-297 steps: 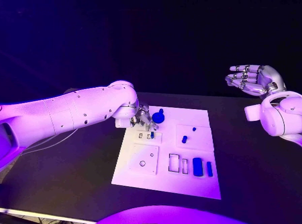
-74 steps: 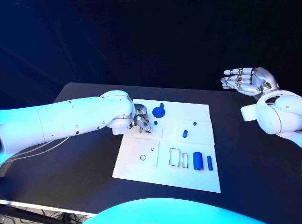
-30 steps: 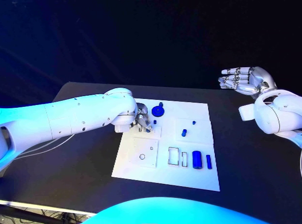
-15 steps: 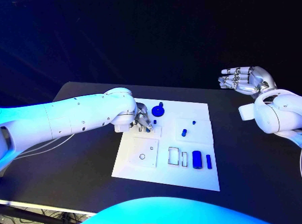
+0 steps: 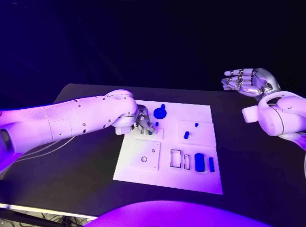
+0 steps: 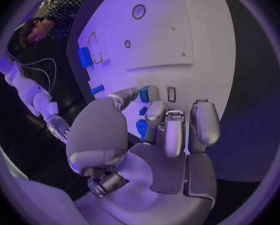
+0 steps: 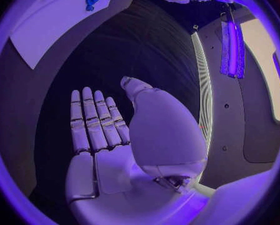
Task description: Assemble the parts on the task board
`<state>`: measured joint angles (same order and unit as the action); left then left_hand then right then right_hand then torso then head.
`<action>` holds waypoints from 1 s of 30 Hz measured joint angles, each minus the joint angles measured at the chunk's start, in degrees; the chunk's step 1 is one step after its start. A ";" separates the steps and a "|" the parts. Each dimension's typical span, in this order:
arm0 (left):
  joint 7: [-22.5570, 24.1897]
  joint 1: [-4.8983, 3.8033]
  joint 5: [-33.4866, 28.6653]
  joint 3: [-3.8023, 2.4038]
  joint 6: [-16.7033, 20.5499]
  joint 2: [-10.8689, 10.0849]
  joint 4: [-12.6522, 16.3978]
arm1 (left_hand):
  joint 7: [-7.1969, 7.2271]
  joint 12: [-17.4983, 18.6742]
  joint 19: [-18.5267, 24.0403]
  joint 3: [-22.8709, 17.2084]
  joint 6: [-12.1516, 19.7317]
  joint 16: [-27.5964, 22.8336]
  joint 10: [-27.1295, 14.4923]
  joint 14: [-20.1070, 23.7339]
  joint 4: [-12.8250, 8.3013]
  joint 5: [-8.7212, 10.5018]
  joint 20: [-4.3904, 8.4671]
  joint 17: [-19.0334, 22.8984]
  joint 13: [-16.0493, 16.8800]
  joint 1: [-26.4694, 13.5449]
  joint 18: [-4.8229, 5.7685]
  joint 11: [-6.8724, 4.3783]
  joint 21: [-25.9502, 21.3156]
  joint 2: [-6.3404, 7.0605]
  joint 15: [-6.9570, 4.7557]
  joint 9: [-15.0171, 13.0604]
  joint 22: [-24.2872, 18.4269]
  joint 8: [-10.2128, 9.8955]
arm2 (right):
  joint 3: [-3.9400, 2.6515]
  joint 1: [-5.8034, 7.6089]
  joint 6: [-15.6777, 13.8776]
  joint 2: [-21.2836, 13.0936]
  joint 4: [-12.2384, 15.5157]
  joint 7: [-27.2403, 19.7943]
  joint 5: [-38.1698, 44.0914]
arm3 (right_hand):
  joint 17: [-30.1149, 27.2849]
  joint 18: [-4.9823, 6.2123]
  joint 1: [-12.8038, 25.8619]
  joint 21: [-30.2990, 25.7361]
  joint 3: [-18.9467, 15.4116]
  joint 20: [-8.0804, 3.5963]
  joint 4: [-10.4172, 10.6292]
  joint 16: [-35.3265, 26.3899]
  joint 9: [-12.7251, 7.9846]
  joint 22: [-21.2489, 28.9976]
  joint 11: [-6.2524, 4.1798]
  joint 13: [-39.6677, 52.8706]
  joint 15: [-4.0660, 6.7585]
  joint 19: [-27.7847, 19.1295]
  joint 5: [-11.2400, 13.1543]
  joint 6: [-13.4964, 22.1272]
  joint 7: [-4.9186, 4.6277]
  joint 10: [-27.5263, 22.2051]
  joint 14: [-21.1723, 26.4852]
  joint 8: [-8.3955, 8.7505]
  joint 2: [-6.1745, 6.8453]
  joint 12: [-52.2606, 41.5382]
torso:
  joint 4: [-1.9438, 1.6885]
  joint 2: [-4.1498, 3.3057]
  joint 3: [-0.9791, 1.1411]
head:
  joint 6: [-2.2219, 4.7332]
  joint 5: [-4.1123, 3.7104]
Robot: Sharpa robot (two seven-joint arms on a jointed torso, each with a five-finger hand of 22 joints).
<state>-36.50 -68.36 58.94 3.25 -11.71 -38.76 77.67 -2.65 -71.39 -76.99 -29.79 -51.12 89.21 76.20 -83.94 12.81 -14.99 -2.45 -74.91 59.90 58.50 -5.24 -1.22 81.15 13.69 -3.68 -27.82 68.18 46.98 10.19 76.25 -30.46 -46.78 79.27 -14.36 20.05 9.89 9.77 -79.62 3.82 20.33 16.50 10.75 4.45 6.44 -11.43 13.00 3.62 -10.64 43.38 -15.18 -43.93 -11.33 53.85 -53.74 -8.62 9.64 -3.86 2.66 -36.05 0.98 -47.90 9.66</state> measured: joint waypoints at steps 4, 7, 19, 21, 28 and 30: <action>0.03 0.04 0.03 -0.01 0.10 -0.08 0.04 | 0.00 0.00 0.00 1.89 0.00 0.00 0.00 0.00 1.42 0.37 0.00 0.00 0.36 0.44 0.00 0.00 0.00 0.16 0.00 0.11 0.03 0.00 | 0.00 0.00 0.00 -0.01 0.02 -0.04 0.00 | 0.00 0.00 0.00 0.00 0.00 0.00 0.00 0.00 0.00 0.00 0.00 0.00 0.00 0.00 0.00 0.00 0.00 0.00 0.00 0.00 0.00 0.00 | 0.00 0.01 0.00 | 0.06 -0.06; 0.10 0.08 0.06 -0.06 0.16 -0.17 0.10 | 0.00 0.00 0.00 3.66 0.00 0.00 0.00 0.00 2.99 1.67 0.00 0.00 0.55 0.90 0.00 0.00 0.00 0.25 0.00 0.22 0.10 0.00 | 0.00 0.00 0.01 -0.01 0.02 -0.05 0.00 | 0.00 0.00 0.00 0.00 -0.16 0.00 0.17 0.00 0.00 0.07 0.00 0.00 0.00 0.00 0.00 0.00 0.00 0.00 0.00 0.00 0.00 0.00 | 0.00 0.00 0.00 | 0.10 -0.08; 0.10 0.19 0.42 -1.18 0.38 -1.89 1.67 | -0.20 0.00 0.01 5.99 -0.20 0.00 -0.01 0.00 3.94 3.35 0.00 0.00 1.01 1.12 0.00 0.01 0.00 0.09 0.01 0.28 0.09 -0.01 | 0.00 -0.08 -0.01 -0.11 -0.07 -0.09 0.00 | -0.06 0.00 0.24 0.00 -0.16 0.00 0.16 0.00 -0.05 0.07 0.00 0.00 0.00 0.00 0.00 0.00 0.00 0.00 0.00 -0.01 -0.24 0.00 | 0.02 0.04 0.04 | 0.52 -0.18; 0.06 0.10 0.50 -1.75 0.43 -2.25 2.13 | -0.20 0.00 0.01 6.60 -0.20 0.00 -0.01 0.00 4.01 3.35 -0.01 0.00 0.82 1.12 0.00 0.01 -0.23 0.09 0.01 0.32 -0.08 -0.19 | 0.00 -0.11 0.00 -0.12 -0.15 -0.09 0.00 | -0.06 0.00 0.24 0.00 -0.16 0.00 0.17 0.00 -0.05 0.16 0.00 0.00 0.00 0.00 0.00 0.30 0.00 0.00 0.00 -0.01 -0.24 0.00 | 0.01 0.05 0.04 | 0.68 -0.19; -0.17 -0.93 0.70 -3.47 0.49 -3.05 2.95 | -0.52 1.49 0.37 8.48 0.13 -0.03 -1.27 0.00 4.00 3.35 -0.09 0.00 -1.57 0.58 -0.01 0.42 -1.11 -0.45 0.01 0.46 -1.77 -0.52 | 0.00 -0.16 0.00 -0.07 -0.47 -0.09 0.01 | -0.06 0.00 0.23 0.00 -0.16 0.00 0.16 0.00 -0.05 0.16 0.00 0.00 0.00 0.00 0.00 0.36 0.06 0.00 0.00 -0.01 -0.23 0.00 | -0.02 0.09 0.07 | 1.14 -0.24; -0.27 -1.52 0.74 -4.09 0.51 -3.29 3.08 | -0.53 1.52 0.45 8.74 0.36 -0.16 -1.28 0.00 3.95 3.35 -0.01 0.00 -1.87 0.74 0.00 0.42 -1.11 -0.60 0.01 0.47 -2.04 -0.52 | 0.00 -0.16 0.00 -0.04 -0.53 -0.09 0.01 | -0.06 0.00 0.23 0.00 -0.16 0.00 0.17 0.00 -0.05 0.16 0.00 0.00 0.00 0.00 0.00 0.36 0.06 0.00 0.00 -0.01 -0.23 0.00 | 0.00 0.08 0.08 | 1.26 -0.19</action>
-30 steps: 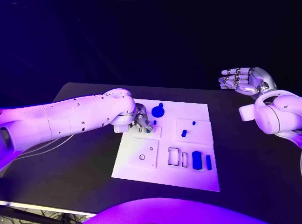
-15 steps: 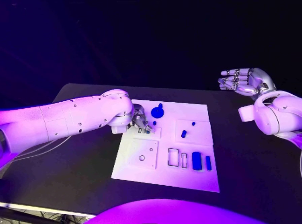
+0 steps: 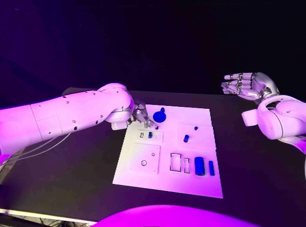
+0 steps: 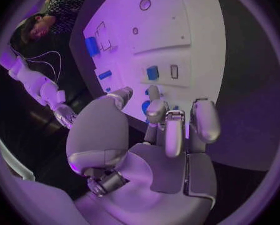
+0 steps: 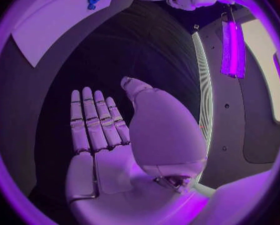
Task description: Assemble the parts on the task board
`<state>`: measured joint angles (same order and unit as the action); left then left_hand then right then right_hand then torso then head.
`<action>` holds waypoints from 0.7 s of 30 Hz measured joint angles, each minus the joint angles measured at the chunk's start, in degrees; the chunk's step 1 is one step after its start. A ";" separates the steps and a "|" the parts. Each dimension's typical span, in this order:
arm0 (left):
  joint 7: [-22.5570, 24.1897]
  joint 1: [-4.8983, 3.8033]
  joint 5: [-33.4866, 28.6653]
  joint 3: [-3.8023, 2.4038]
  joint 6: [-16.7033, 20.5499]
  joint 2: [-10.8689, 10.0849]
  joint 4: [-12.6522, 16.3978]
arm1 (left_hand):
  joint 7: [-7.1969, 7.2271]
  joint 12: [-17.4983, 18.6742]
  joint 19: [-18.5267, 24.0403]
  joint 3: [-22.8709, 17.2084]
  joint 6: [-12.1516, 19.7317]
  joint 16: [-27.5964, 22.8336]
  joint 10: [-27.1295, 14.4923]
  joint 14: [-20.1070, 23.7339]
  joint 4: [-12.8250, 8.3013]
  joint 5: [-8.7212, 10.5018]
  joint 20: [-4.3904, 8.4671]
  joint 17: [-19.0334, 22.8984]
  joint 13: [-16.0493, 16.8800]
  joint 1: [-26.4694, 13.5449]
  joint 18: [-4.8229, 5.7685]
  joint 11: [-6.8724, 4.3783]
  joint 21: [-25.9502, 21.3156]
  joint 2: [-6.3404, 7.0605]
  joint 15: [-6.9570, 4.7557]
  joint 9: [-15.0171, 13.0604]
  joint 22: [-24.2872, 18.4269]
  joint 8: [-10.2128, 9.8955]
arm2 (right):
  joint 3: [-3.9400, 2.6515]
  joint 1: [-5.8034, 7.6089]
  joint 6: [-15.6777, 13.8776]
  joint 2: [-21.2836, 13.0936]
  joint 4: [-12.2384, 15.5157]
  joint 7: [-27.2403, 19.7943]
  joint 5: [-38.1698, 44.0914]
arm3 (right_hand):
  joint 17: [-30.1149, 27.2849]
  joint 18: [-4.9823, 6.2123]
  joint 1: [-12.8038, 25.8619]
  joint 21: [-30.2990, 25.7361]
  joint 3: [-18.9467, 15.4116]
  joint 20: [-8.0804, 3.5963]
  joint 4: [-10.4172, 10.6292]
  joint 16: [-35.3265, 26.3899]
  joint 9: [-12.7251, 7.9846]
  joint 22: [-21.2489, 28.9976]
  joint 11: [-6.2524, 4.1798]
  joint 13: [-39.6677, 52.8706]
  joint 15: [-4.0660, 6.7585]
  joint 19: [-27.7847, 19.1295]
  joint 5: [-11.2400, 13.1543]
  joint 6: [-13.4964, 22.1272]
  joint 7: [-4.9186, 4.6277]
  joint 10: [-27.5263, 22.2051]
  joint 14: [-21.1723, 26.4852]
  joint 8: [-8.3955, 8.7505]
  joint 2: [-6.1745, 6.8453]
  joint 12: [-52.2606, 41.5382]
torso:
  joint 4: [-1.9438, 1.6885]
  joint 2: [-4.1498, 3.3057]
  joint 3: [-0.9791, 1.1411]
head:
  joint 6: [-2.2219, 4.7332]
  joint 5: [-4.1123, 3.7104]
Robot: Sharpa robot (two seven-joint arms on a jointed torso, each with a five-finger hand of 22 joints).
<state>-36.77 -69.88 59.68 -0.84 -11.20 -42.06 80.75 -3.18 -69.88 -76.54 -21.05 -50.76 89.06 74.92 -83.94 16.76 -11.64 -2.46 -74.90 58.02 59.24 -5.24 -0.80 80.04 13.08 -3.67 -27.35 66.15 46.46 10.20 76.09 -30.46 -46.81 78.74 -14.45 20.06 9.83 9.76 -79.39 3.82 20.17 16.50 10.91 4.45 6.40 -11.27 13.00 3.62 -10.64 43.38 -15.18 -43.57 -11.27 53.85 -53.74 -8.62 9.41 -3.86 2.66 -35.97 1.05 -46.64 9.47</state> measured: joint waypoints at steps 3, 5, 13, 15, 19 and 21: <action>-0.08 -0.73 0.01 -0.66 0.03 -0.14 -0.11 | -0.13 0.65 0.50 0.47 0.33 -0.22 -0.70 0.00 -0.03 0.00 -0.08 0.00 -0.72 0.14 0.00 0.09 -0.43 -0.14 0.00 0.08 -0.61 -0.31 | 0.00 -0.03 0.00 0.03 -0.06 0.00 0.00 | 0.00 0.00 0.00 0.00 0.00 0.00 0.00 0.00 0.00 0.00 0.00 0.00 0.00 0.00 0.00 0.00 0.00 0.00 0.00 0.00 0.00 0.00 | 0.02 -0.01 0.00 | 0.22 0.04; -0.09 -1.16 0.01 -0.90 0.07 -0.06 -0.63 | -0.39 1.08 0.87 1.25 1.03 -0.55 -1.34 0.00 0.00 0.00 -0.33 0.00 -1.29 0.52 0.01 0.32 -0.74 -0.52 0.00 0.19 -1.16 -0.45 | 0.00 -0.03 0.00 0.05 -0.09 0.00 0.00 | -0.08 0.00 0.02 0.00 -0.15 0.00 0.15 0.00 0.00 0.06 0.00 0.00 0.00 0.00 0.00 0.00 0.00 0.00 0.00 0.00 0.03 0.00 | 0.04 -0.03 0.00 | 0.34 0.05; 0.08 -2.33 0.49 -1.29 0.47 1.97 -6.48 | -2.16 2.84 1.93 3.03 4.81 -0.99 -3.78 -0.10 -0.09 0.00 -0.91 0.00 -4.12 2.39 0.01 1.53 -1.33 -2.39 0.73 1.36 -2.43 -3.47 | 0.00 -0.05 0.02 0.13 -0.14 0.00 0.00 | -0.08 0.00 0.22 0.00 -0.15 0.00 0.16 0.00 0.00 0.06 0.00 0.00 0.00 0.00 0.00 0.00 0.00 0.00 0.00 0.00 0.23 0.00 | 0.01 -0.13 0.02 | 0.70 0.12; 0.28 -2.43 0.82 -1.30 0.64 2.92 -8.55 | -2.49 2.85 2.14 3.37 5.75 -0.99 -4.10 -0.12 0.09 -0.32 -1.12 0.00 -4.28 2.83 0.01 1.85 -1.56 -2.82 1.15 1.78 -2.45 -4.37 | 0.00 -0.05 0.02 0.16 -0.14 0.00 0.00 | -0.08 0.00 0.22 0.00 -0.15 0.00 0.16 -0.03 0.00 0.08 0.00 0.00 0.00 0.00 0.00 0.00 0.00 0.00 0.00 0.00 0.23 0.00 | -0.01 -0.16 0.00 | 0.74 0.15; 0.71 -2.49 1.35 -1.30 0.78 4.64 -12.33 | -2.86 2.86 2.13 3.59 6.12 -0.99 -4.18 -0.20 -0.01 -0.33 -1.55 0.00 -4.29 3.01 0.01 1.93 -1.56 -3.01 1.24 2.18 -2.50 -5.11 | 0.00 -0.06 0.04 0.22 -0.11 0.00 -0.01 | -0.08 0.00 0.22 0.00 -0.15 0.00 0.15 -0.22 0.00 0.11 0.00 0.00 0.00 0.00 0.00 0.00 0.00 0.00 0.00 0.00 0.23 0.00 | -0.02 -0.21 -0.05 | 0.78 0.27; 0.99 -2.53 1.55 -1.21 0.78 5.58 -14.15 | -2.86 2.86 2.13 3.59 6.12 -0.99 -4.18 0.00 0.00 -0.33 -1.55 0.00 -4.30 3.15 0.01 1.93 -1.56 -3.15 1.45 2.26 -2.50 -5.22 | 0.00 -0.06 0.04 0.25 -0.10 0.00 -0.01 | -0.08 0.00 0.22 0.00 -0.15 0.00 0.15 -0.22 0.01 0.11 0.00 0.00 0.00 0.00 0.00 0.00 0.00 0.00 0.00 0.00 0.23 0.00 | 0.00 -0.24 -0.10 | 0.79 0.37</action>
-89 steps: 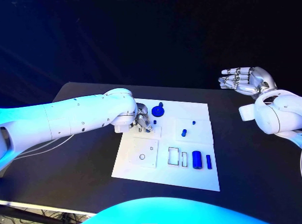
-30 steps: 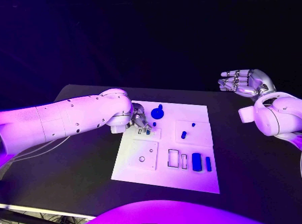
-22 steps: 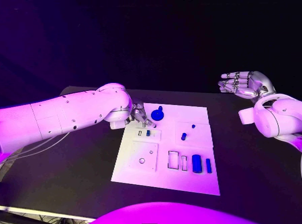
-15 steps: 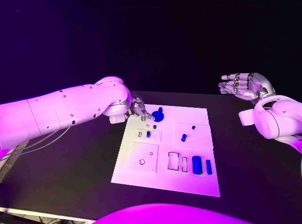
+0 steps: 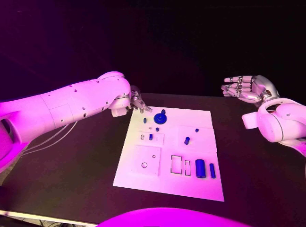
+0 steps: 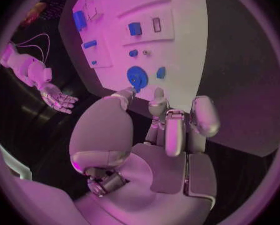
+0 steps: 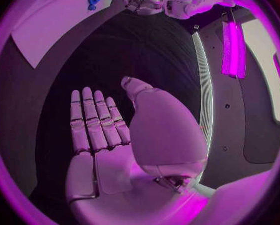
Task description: Assemble the parts on the task board
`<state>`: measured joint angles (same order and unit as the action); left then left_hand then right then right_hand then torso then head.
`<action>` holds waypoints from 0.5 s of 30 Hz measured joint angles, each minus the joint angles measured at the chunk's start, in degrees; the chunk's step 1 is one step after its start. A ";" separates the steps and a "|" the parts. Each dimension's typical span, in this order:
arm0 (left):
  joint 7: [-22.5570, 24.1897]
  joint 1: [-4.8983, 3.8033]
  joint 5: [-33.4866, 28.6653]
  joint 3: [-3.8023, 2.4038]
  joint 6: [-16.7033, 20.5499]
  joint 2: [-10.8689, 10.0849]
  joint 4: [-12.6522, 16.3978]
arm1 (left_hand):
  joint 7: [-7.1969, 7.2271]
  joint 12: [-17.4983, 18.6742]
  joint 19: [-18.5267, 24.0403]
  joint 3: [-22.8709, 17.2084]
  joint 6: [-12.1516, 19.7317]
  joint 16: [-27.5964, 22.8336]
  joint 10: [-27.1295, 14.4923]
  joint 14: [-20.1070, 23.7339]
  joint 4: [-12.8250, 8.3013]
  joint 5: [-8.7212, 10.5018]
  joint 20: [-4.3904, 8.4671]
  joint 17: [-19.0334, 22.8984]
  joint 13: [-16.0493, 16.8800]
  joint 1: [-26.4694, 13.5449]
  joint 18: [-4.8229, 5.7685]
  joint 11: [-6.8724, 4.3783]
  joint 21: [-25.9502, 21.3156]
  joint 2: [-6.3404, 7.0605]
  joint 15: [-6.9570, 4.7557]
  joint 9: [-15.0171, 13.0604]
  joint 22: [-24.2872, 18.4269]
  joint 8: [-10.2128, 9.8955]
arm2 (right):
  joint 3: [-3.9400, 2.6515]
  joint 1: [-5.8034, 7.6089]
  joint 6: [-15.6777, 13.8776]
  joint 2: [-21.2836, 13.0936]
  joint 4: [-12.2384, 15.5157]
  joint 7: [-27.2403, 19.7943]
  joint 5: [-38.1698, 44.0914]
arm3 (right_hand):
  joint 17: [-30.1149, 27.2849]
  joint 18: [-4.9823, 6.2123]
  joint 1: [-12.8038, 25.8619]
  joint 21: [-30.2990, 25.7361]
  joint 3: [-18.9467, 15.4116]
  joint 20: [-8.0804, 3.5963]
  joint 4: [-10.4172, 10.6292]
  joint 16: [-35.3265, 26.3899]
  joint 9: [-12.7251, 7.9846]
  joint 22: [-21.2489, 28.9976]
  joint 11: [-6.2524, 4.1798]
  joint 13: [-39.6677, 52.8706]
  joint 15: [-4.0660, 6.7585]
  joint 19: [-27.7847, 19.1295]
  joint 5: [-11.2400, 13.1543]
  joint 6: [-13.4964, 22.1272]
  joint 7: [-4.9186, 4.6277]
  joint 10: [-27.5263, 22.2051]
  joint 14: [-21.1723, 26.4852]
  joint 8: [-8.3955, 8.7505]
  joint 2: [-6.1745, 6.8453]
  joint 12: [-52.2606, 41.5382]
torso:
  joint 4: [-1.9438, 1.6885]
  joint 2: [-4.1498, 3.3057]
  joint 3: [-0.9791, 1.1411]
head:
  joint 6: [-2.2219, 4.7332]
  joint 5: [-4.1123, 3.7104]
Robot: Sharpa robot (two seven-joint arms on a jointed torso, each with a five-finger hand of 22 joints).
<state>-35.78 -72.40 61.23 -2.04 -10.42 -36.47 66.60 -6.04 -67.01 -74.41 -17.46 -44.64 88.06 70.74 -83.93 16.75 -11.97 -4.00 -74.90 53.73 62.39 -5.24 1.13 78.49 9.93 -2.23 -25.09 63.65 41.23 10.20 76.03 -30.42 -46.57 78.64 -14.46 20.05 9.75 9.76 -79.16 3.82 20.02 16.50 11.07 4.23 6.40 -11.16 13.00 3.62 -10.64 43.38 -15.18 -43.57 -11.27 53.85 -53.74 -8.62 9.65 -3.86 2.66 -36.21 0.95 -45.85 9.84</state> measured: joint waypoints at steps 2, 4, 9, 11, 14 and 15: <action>0.26 0.00 0.14 0.14 -0.01 0.68 -1.32 | 0.00 0.00 0.00 0.00 0.00 0.00 0.00 0.00 0.00 -0.21 0.00 0.00 0.00 0.24 0.00 0.00 0.00 -0.24 0.00 0.08 0.00 -0.13 | 0.00 0.00 0.00 0.01 0.00 0.00 0.00 | -0.05 0.00 0.00 0.00 0.00 0.00 0.00 0.00 0.00 0.00 0.00 0.00 0.00 0.00 0.00 0.00 0.00 0.00 0.00 0.00 0.00 0.00 | 0.02 -0.02 -0.02 | 0.00 0.08; 0.55 0.00 0.26 0.28 -0.07 1.33 -2.68 | 0.00 0.00 0.00 0.00 0.00 0.00 0.00 0.00 0.00 -0.21 0.00 0.00 0.00 0.24 0.00 0.00 0.00 -0.24 0.00 0.09 0.00 -0.13 | 0.00 0.00 0.00 0.03 0.02 0.00 0.00 | -0.05 0.00 0.00 0.00 0.00 0.00 0.00 0.00 0.00 0.00 0.00 0.00 0.00 0.00 0.00 0.00 0.00 0.00 0.00 0.00 0.00 0.00 | 0.04 -0.04 -0.04 | -0.02 0.14; 1.14 0.00 0.35 0.58 -0.34 2.52 -5.05 | 0.00 0.00 0.00 0.00 0.00 0.00 0.00 0.00 0.00 -0.21 0.00 0.00 0.00 0.70 0.00 0.00 0.00 -0.70 0.00 0.09 0.06 -0.13 | 0.00 0.00 0.00 0.04 0.03 0.00 0.00 | -0.06 0.00 0.00 0.00 0.00 0.00 0.00 0.00 0.00 -0.01 0.00 0.00 0.00 0.00 0.00 0.00 0.00 0.00 0.00 0.00 0.00 0.00 | 0.08 -0.07 -0.04 | -0.18 0.19; 1.33 0.00 0.35 0.78 -0.58 2.96 -6.01 | 0.00 0.00 0.00 0.00 0.00 0.00 0.00 0.00 0.00 -0.21 0.00 0.00 0.00 0.70 0.00 0.00 0.00 -0.70 0.00 0.09 0.10 -0.13 | 0.00 0.00 0.00 0.04 0.06 0.00 0.00 | -0.05 0.00 0.00 0.00 0.00 0.00 0.00 0.00 0.00 -0.01 0.00 0.00 0.00 0.00 0.00 0.00 0.00 0.00 0.00 0.00 0.00 0.00 | 0.08 -0.10 -0.07 | -0.20 0.21; 1.60 0.01 0.33 1.08 -1.04 3.56 -7.20 | 0.00 0.00 0.00 0.00 0.00 0.00 -0.12 0.00 0.00 -0.21 0.00 0.00 -0.03 0.91 0.00 0.12 0.00 -0.91 0.00 0.09 0.11 -0.13 | 0.00 0.00 0.00 0.04 0.07 0.00 0.00 | -0.05 0.00 0.01 0.00 0.00 0.00 0.00 0.00 0.00 0.08 0.00 0.00 0.00 0.00 0.00 0.00 0.00 0.00 0.00 0.00 -0.01 0.00 | 0.08 -0.12 -0.07 | -0.28 0.24; 1.69 0.02 0.31 1.14 -1.21 3.76 -7.55 | 0.00 0.00 0.00 0.00 0.00 0.00 -0.21 0.00 0.00 -0.21 0.00 0.00 -0.08 0.94 0.00 0.21 0.00 -0.94 0.00 0.09 0.10 -0.13 | 0.00 0.00 0.00 0.04 0.07 0.00 0.00 | -0.05 0.00 0.06 0.00 0.00 0.00 0.00 0.00 0.00 0.07 0.00 0.00 0.00 0.00 0.00 0.00 0.00 0.00 0.00 0.00 -0.06 0.00 | 0.07 -0.12 -0.07 | -0.32 0.24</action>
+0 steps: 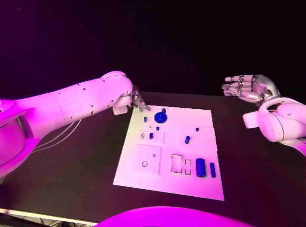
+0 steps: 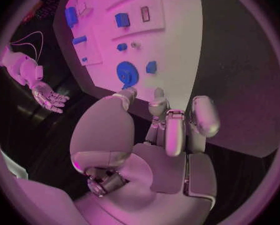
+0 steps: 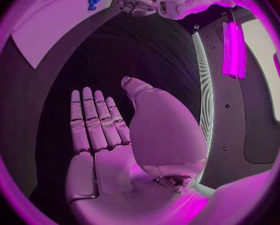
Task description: Assemble the parts on the task board
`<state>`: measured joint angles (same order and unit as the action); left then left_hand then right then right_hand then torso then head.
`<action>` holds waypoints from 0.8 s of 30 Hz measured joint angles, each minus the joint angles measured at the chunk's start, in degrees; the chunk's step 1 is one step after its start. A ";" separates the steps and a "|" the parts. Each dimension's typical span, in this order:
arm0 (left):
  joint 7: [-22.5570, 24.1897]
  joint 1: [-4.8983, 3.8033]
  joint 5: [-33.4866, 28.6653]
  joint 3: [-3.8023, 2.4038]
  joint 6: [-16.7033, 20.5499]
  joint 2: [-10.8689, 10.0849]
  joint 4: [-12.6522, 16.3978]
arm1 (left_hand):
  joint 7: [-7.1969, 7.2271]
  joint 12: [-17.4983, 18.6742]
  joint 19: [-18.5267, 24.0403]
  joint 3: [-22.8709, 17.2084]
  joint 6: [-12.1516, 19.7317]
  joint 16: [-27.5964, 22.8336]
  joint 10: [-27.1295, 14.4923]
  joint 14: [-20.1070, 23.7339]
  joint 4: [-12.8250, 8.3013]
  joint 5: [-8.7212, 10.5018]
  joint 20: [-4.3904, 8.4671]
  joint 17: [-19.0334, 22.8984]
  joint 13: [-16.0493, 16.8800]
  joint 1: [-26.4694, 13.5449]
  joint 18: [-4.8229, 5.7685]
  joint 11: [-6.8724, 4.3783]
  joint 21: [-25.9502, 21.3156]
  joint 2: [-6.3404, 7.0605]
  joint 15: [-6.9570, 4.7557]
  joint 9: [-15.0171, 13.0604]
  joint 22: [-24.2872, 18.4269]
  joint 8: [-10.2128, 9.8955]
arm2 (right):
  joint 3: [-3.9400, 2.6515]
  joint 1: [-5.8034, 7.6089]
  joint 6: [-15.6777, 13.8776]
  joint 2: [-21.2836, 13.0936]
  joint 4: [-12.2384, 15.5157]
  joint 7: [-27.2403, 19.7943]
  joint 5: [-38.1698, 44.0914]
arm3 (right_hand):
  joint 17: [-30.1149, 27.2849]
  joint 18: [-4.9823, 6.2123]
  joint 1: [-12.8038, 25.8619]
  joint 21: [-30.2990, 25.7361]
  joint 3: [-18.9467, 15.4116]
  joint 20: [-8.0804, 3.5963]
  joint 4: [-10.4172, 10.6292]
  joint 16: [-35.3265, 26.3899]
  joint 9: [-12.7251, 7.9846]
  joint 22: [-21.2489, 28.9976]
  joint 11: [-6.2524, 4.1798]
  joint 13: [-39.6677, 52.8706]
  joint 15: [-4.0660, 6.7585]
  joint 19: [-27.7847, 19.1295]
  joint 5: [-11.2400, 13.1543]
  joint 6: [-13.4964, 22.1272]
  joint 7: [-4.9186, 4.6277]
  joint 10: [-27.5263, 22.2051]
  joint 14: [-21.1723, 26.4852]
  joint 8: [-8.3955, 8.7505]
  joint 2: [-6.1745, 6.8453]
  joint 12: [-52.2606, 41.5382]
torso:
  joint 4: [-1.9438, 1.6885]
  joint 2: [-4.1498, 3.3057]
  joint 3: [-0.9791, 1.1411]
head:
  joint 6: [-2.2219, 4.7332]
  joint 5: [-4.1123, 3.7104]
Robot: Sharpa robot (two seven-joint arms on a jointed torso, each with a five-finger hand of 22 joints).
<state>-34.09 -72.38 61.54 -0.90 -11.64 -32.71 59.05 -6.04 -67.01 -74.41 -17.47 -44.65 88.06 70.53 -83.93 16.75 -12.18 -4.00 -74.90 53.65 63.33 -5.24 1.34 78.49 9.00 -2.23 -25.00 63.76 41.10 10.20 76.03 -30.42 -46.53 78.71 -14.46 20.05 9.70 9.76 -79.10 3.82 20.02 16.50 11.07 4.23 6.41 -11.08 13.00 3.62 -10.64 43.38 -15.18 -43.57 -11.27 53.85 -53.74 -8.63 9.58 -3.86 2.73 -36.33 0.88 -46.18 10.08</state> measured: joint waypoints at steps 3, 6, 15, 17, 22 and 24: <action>0.37 0.04 -0.10 0.24 -0.63 0.71 -1.13 | 0.00 0.00 0.00 0.00 0.00 0.00 0.00 0.00 0.00 0.00 0.00 0.00 0.00 0.00 0.00 0.00 0.00 0.00 0.00 0.06 -0.08 0.00 | 0.00 0.00 0.00 0.02 0.00 -0.01 0.00 | 0.00 0.00 0.16 0.00 0.00 0.00 0.00 0.00 0.00 0.00 0.00 0.00 0.00 0.00 0.00 0.00 0.00 0.00 0.00 0.00 -0.16 0.00 | -0.02 0.01 -0.01 | -0.12 0.00; 0.78 0.09 -0.23 0.55 -1.26 1.30 -2.15 | 0.00 0.00 0.20 0.00 0.00 0.00 0.00 0.00 0.00 0.00 -0.20 0.00 -0.10 0.23 0.00 0.00 0.00 0.24 0.00 0.06 -0.19 0.00 | 0.00 0.00 0.00 0.06 -0.02 -0.02 0.00 | -0.05 0.00 0.16 0.00 0.00 0.00 0.00 0.00 0.00 0.00 0.00 0.00 0.00 0.00 0.00 0.00 0.00 0.00 0.00 0.00 -0.16 0.00 | -0.03 0.02 -0.01 | -0.16 0.04; 1.74 0.14 -1.02 1.05 -2.76 2.12 -3.77 | 0.00 0.00 0.20 0.00 0.00 0.00 0.00 0.00 0.00 0.00 -0.20 0.00 -0.10 0.22 0.00 0.00 0.00 0.24 0.00 0.06 -0.16 0.00 | 0.00 0.00 0.07 0.21 -0.10 -0.05 0.00 | -0.05 0.01 0.16 0.00 0.00 0.00 0.00 0.00 0.00 0.00 0.00 0.00 0.00 0.00 0.00 0.00 0.00 0.00 0.00 0.00 -0.16 0.00 | 0.02 0.09 0.03 | -0.21 0.13; 1.95 0.15 -1.25 1.18 -3.09 2.26 -3.99 | -0.01 0.00 0.20 0.27 -0.44 0.00 0.00 0.00 0.08 0.00 -0.20 0.00 -0.10 0.22 0.00 0.00 0.00 0.24 0.00 0.06 -0.12 0.00 | 0.00 0.00 0.13 0.26 -0.13 -0.06 0.00 | -0.05 0.00 0.16 0.00 0.00 0.00 0.00 0.00 0.00 0.00 0.00 0.00 0.00 0.00 0.00 0.00 0.00 0.00 0.00 0.00 -0.16 0.00 | 0.01 0.12 0.07 | -0.21 0.13; 2.31 0.17 -1.68 1.44 -3.86 2.50 -4.52 | 0.10 -0.28 0.19 0.40 -0.95 0.00 0.01 0.00 0.08 0.00 -0.21 0.00 0.12 0.22 0.00 -0.01 0.00 0.24 0.00 0.05 0.09 0.00 | 0.00 0.00 0.25 0.34 -0.17 -0.09 0.00 | -0.04 0.00 0.16 0.00 0.00 0.00 0.00 0.00 0.00 0.07 0.00 0.00 0.00 0.00 0.00 0.00 0.00 0.00 0.00 0.22 -0.16 0.00 | -0.02 0.15 0.07 | -0.23 0.15; 2.43 0.20 -1.82 1.53 -4.20 2.61 -4.73 | 0.22 -0.28 -0.01 0.40 -1.06 0.00 0.01 0.00 0.08 0.00 -0.41 0.00 0.17 0.50 0.00 -0.01 0.00 -0.03 0.00 0.08 0.13 0.00 | 0.00 0.00 0.30 0.36 -0.19 -0.10 0.00 | -0.04 0.00 0.16 0.00 0.00 0.00 0.00 0.00 0.01 0.07 0.00 0.00 0.00 0.00 0.00 0.00 0.00 0.00 0.00 0.22 -0.16 0.00 | -0.03 0.15 0.07 | -0.23 0.18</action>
<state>-31.66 -72.18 59.72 0.63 -15.83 -30.11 54.32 -5.81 -67.29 -74.42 -17.07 -45.71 88.06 70.54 -83.93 16.83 -12.18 -4.41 -74.90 53.82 63.82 -5.24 1.33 78.49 8.96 -2.23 -24.93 63.89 41.11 10.20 76.03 -30.12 -46.16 78.52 -14.56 20.05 9.66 9.76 -78.94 3.82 20.02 16.50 11.07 4.23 6.41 -11.01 13.00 3.62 -10.64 43.38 -15.18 -43.57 -11.28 53.85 -53.74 -8.41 9.42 -3.86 2.70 -36.17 0.95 -46.40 10.26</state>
